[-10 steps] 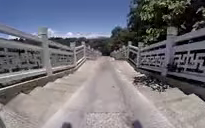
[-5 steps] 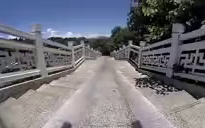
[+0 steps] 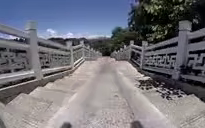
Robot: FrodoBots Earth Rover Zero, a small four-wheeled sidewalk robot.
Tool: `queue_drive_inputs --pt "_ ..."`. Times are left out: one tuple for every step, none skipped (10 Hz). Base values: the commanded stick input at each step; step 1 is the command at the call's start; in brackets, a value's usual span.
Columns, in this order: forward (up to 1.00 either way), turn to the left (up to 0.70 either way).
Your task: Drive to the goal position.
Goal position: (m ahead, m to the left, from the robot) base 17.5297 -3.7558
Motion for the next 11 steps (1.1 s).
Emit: queue_drive_inputs --pt "0.45 0.00" --pt "0.45 0.00" --pt "0.45 0.00" --pt "0.45 0.00" --pt "0.45 0.00" --pt "0.45 0.00" --pt "0.45 0.00" --pt "0.45 0.00" --pt "0.45 0.00" --pt "0.45 0.00" --pt "0.45 0.00"
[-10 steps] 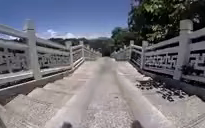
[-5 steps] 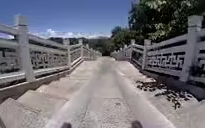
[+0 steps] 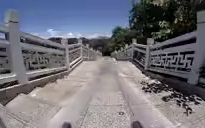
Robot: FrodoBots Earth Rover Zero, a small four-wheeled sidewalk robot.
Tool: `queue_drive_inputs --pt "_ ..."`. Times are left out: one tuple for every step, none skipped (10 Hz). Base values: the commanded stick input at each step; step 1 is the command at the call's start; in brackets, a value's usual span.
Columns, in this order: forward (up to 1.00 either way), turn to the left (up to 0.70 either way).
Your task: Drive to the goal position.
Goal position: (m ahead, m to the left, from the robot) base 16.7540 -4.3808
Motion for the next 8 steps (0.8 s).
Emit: queue_drive_inputs --pt "0.45 0.00" --pt "0.45 0.00" --pt "0.45 0.00" --pt "0.45 0.00" --pt "0.45 0.00" --pt "0.70 0.00" --pt "0.70 0.00" --pt "0.70 0.00"
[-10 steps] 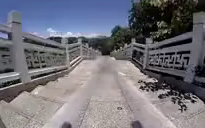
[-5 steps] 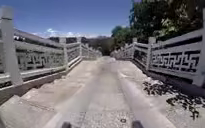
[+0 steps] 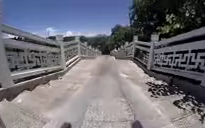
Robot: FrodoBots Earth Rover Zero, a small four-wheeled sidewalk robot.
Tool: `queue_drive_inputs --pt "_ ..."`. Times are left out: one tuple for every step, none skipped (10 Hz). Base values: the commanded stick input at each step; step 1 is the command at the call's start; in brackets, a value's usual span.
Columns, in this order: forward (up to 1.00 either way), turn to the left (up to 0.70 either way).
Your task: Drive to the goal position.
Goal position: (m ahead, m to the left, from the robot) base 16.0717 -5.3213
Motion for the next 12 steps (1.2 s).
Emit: queue_drive_inputs --pt "0.70 0.00" --pt "0.70 0.00" --pt "0.70 0.00" --pt "0.70 0.00" --pt "0.70 0.00" --pt "0.70 0.00" --pt "0.70 0.00" --pt "0.70 0.00" --pt "0.70 0.00" --pt "0.70 0.00" --pt "0.70 0.00" --pt "0.70 0.00"
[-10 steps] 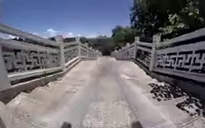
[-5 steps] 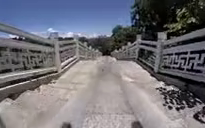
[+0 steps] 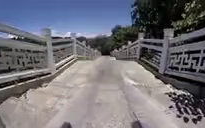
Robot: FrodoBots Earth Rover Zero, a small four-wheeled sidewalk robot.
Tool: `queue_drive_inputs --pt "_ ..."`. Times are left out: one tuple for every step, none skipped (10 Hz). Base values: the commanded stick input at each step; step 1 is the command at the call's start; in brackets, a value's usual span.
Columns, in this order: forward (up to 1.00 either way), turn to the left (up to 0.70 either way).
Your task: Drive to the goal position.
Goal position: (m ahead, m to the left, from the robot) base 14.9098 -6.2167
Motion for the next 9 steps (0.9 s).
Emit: queue_drive_inputs --pt "0.70 0.00" --pt "0.70 0.00" --pt "0.70 0.00" --pt "0.70 0.00" --pt "0.70 0.00" --pt "0.70 0.00" --pt "0.70 0.00" --pt "0.70 0.00" --pt "0.70 0.00"
